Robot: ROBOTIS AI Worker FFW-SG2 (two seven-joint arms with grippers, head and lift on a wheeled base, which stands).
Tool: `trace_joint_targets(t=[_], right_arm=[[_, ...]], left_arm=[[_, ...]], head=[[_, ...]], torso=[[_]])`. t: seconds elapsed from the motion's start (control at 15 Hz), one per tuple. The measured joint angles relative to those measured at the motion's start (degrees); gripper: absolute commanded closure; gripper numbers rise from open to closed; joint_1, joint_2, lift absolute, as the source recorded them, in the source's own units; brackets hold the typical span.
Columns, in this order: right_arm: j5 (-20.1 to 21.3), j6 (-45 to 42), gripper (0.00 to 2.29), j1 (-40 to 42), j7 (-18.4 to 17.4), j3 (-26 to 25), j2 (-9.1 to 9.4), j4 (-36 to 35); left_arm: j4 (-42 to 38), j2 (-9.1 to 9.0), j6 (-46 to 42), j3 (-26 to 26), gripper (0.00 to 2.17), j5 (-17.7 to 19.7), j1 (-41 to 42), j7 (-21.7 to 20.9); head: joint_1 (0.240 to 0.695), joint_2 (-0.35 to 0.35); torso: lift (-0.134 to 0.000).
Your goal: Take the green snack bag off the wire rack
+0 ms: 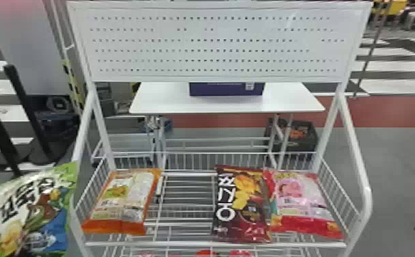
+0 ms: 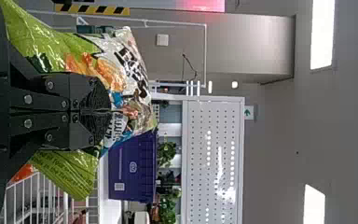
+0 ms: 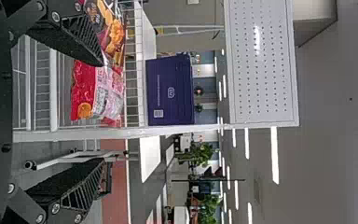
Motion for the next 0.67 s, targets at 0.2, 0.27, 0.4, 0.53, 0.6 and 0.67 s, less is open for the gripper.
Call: trace_joint_targets(t=[0.2, 0.27, 0.4, 0.53, 0.6, 0.67], right_arm=[[0.0, 0.0, 0.17, 0.1, 0.0, 0.0, -0.15, -0.2], [0.0, 0.0, 0.17, 0.2, 0.0, 0.0, -0.2, -0.2], [0.0, 0.0, 0.17, 0.2, 0.0, 0.0, -0.25, -0.2], [0.0, 0.0, 0.17, 0.2, 0.0, 0.0, -0.31, -0.2], [0.0, 0.0, 0.17, 0.1, 0.0, -0.1, -0.32, -0.2], [0.0, 0.0, 0.17, 0.1, 0.0, -0.1, -0.33, -0.2]], left_arm=[[-0.1, 0.0, 0.1, 0.0, 1.7, 0.0, 0.0, 0.0], [-0.1, -0.02, 0.2, 0.0, 1.7, 0.0, 0.0, 0.0], [-0.1, -0.08, 0.5, 0.0, 1.7, 0.0, 0.0, 0.0], [-0.1, -0.14, 0.7, 0.1, 1.7, 0.1, 0.0, 0.0], [-0.1, -0.16, 0.8, 0.2, 1.7, 0.2, -0.1, 0.0], [-0.1, -0.17, 0.8, 0.3, 1.7, 0.4, -0.1, 0.0]], head=[[0.499, 0.0], [0.499, 0.0], [0.499, 0.0], [0.499, 0.0], [0.499, 0.0], [0.499, 0.0]], torso=[[0.0], [0.0], [0.0], [0.0], [0.0], [0.0]])
